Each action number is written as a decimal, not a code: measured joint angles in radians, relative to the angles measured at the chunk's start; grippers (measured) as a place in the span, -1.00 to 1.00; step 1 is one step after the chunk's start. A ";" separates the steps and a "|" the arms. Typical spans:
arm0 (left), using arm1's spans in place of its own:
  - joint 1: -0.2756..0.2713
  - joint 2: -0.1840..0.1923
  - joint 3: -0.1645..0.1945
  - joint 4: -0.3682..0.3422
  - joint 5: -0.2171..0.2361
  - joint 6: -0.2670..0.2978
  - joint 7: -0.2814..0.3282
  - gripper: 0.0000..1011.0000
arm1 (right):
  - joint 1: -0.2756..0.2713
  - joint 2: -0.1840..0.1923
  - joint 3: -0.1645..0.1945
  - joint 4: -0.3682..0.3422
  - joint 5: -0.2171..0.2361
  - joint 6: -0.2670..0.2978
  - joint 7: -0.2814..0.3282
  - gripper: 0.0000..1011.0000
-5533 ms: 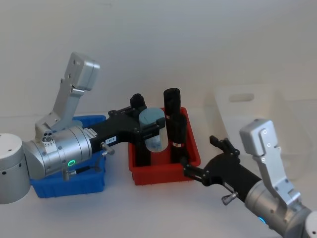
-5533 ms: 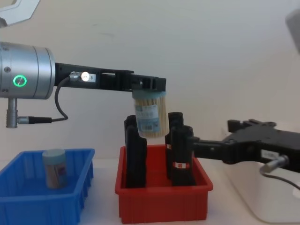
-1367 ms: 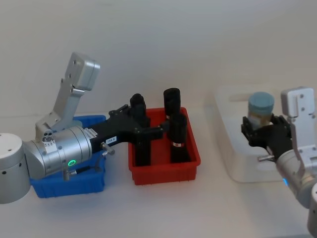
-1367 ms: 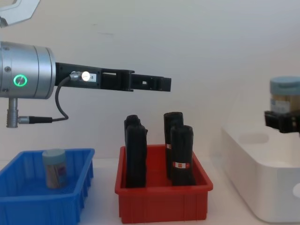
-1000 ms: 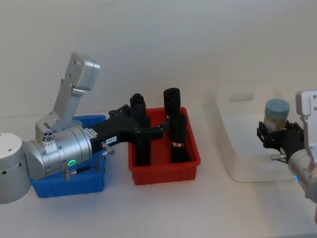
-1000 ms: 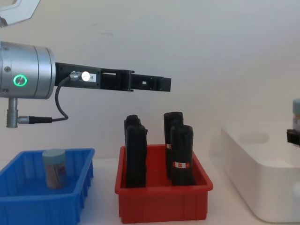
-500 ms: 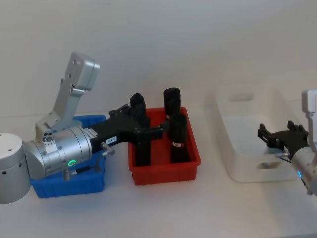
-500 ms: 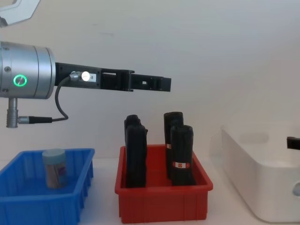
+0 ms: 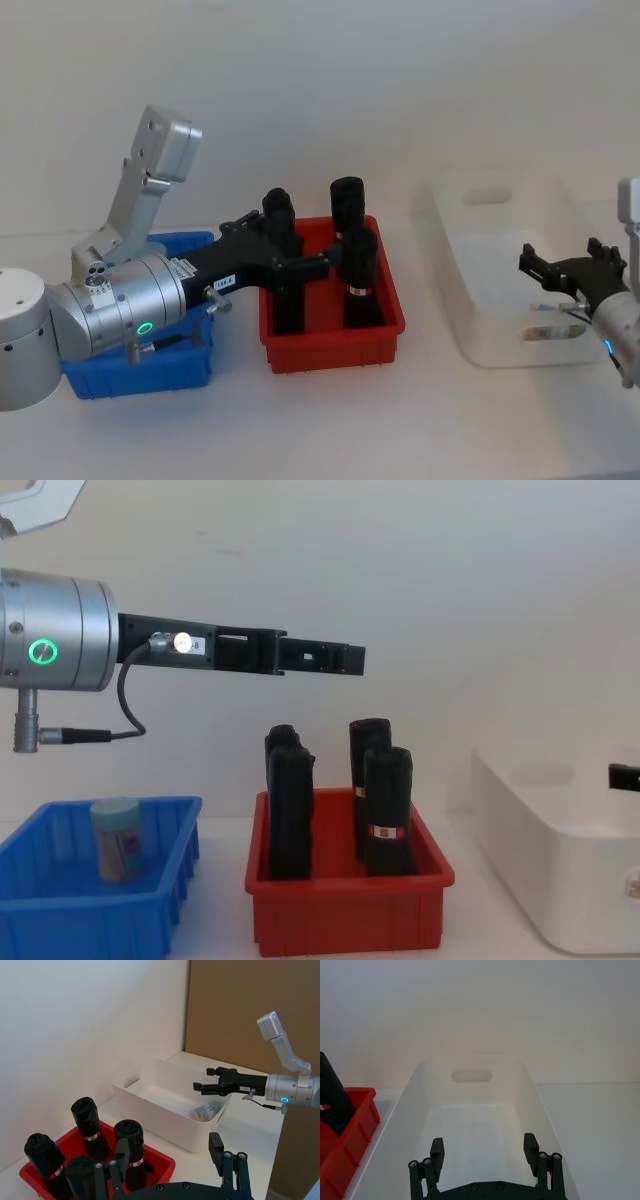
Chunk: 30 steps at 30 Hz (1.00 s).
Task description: Pick the cotton swabs from the blue box and place them into the white box.
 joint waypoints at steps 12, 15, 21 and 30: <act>0.000 0.000 0.000 0.000 0.000 0.000 0.000 0.98 | -0.034 0.007 0.010 -0.050 0.002 -0.060 -0.009 0.98; 0.000 0.000 0.000 0.000 0.000 0.000 0.000 0.98 | -0.041 0.009 0.012 -0.062 0.001 -0.070 -0.012 0.98; 0.000 0.000 0.000 0.000 0.000 0.000 0.000 0.98 | -0.051 0.012 0.014 -0.078 0.000 -0.083 -0.016 0.98; 0.005 -0.001 0.003 0.000 0.005 -0.010 0.013 0.98 | -0.066 0.017 0.012 -0.095 0.000 -0.091 -0.015 0.98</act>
